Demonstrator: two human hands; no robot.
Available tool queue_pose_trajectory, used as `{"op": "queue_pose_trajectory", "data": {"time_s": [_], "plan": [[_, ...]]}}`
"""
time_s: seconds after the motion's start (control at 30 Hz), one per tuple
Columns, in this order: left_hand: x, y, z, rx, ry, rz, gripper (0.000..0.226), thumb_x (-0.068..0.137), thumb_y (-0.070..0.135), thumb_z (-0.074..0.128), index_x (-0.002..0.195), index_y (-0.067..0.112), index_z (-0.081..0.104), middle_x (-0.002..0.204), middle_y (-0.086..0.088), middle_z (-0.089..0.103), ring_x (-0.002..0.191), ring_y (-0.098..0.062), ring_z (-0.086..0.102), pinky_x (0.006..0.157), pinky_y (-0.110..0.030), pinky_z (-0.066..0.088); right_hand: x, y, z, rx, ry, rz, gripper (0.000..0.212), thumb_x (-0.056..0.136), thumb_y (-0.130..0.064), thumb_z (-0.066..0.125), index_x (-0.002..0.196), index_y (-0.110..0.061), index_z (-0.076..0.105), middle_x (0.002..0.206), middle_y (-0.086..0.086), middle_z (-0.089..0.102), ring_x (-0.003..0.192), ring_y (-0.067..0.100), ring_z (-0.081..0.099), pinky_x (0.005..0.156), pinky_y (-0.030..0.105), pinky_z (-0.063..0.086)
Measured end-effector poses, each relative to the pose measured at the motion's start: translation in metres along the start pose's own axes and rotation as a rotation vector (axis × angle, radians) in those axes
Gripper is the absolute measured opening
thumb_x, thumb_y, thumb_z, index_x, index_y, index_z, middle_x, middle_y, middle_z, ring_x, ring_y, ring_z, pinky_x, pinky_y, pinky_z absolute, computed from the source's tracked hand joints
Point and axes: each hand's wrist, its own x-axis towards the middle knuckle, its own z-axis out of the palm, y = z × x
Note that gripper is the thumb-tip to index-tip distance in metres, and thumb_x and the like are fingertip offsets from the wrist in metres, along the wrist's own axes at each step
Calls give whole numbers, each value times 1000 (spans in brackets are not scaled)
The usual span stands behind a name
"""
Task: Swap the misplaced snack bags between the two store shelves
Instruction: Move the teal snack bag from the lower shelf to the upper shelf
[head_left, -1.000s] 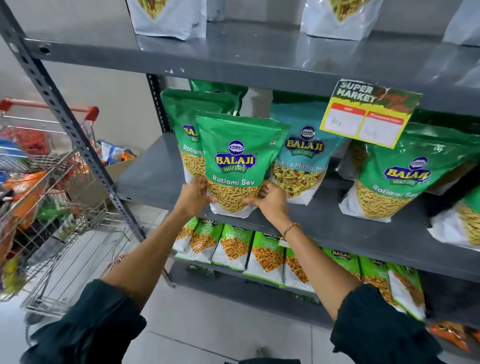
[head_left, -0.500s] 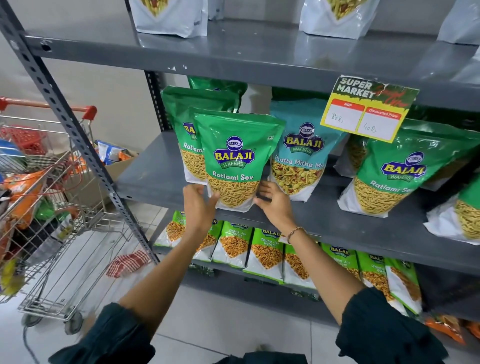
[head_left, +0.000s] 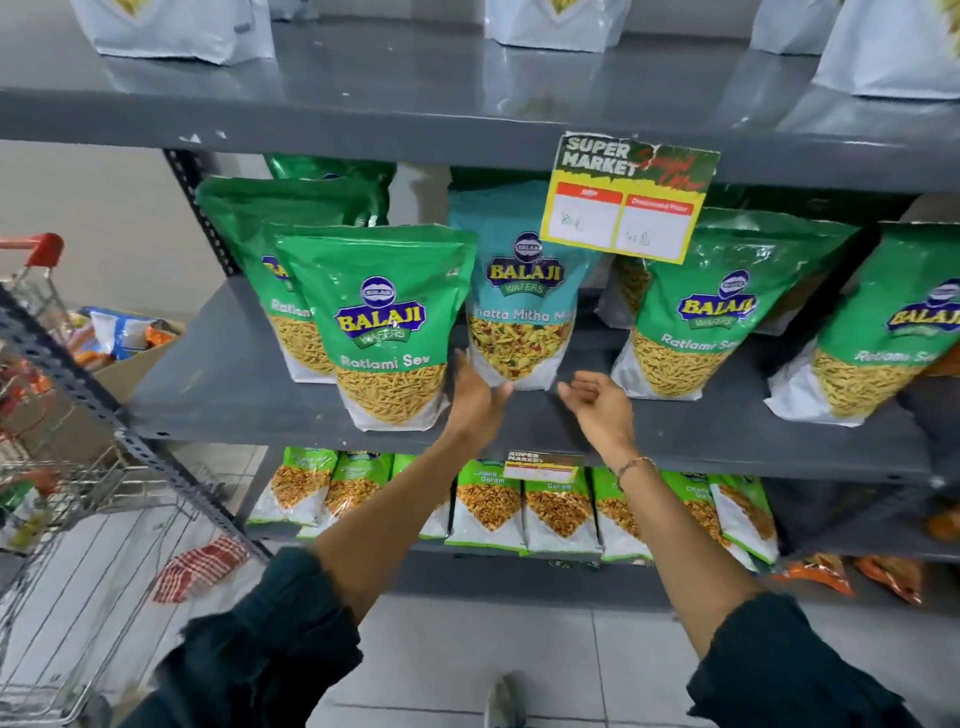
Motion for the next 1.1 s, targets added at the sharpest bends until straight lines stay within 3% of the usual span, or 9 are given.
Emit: {"op": "queue_pose_trajectory", "data": {"time_s": [0.13,0.3,0.4,0.5,0.63,0.7,0.77,0.97,1.1], "plan": [[21,-6,4,-38,45,28,77,92,31,47,147,13,-4,157,-9,15,141,-27,23,113,-35,22,24,-6,6,-108,-152,-34,72,77,-35,71,134,-2,40,138,14,50,126,27,47,104,41,39],[40,-24,8,10,50,30,74,94,34,44,146,16,-5,157,-10,15,140,-29,23,109,-39,26,51,-7,16,-60,-207,13,93,72,-40,74,141,-5,23,146,14,38,133,28,37,107,43,34],[49,-29,9,-16,65,28,71,95,31,42,146,14,-5,158,-12,10,143,-28,14,116,-39,15,56,-4,21,22,-213,-5,78,70,-33,77,130,-4,36,135,10,52,124,26,47,98,31,43],[53,-29,11,-12,106,40,67,96,27,39,146,12,-3,158,-11,9,144,-26,12,118,-40,13,54,-5,23,37,-145,-76,44,69,-26,79,99,-14,48,105,2,63,98,18,59,62,-1,37],[59,-31,12,-22,70,105,63,97,19,38,147,11,0,156,-12,18,140,-24,22,112,-31,24,45,-5,22,72,-90,-98,51,64,-24,82,94,-13,41,95,-2,58,78,2,53,54,-3,36],[60,-31,11,-43,34,123,61,96,13,39,147,14,5,153,-10,26,133,-17,30,98,-18,28,38,1,23,80,-73,-92,56,63,-29,83,94,-12,39,90,-8,57,77,-9,50,54,-1,38],[59,-33,11,-32,-8,163,59,95,11,40,146,17,10,150,-7,33,129,-12,33,96,-17,25,30,7,22,86,-34,-93,60,61,-35,83,95,-12,39,89,-9,58,78,-10,53,58,4,42],[50,-33,13,47,-89,198,51,94,11,43,140,16,21,137,-11,47,124,-27,44,94,-25,29,4,19,11,79,57,-128,58,61,-34,83,95,-14,40,97,9,66,89,22,64,74,47,54],[36,-29,16,24,-118,214,54,93,10,44,141,17,21,142,-9,44,128,-21,40,93,-15,27,-20,19,1,122,100,-166,53,64,-33,81,98,-15,44,93,2,66,86,17,65,72,46,56]]}}
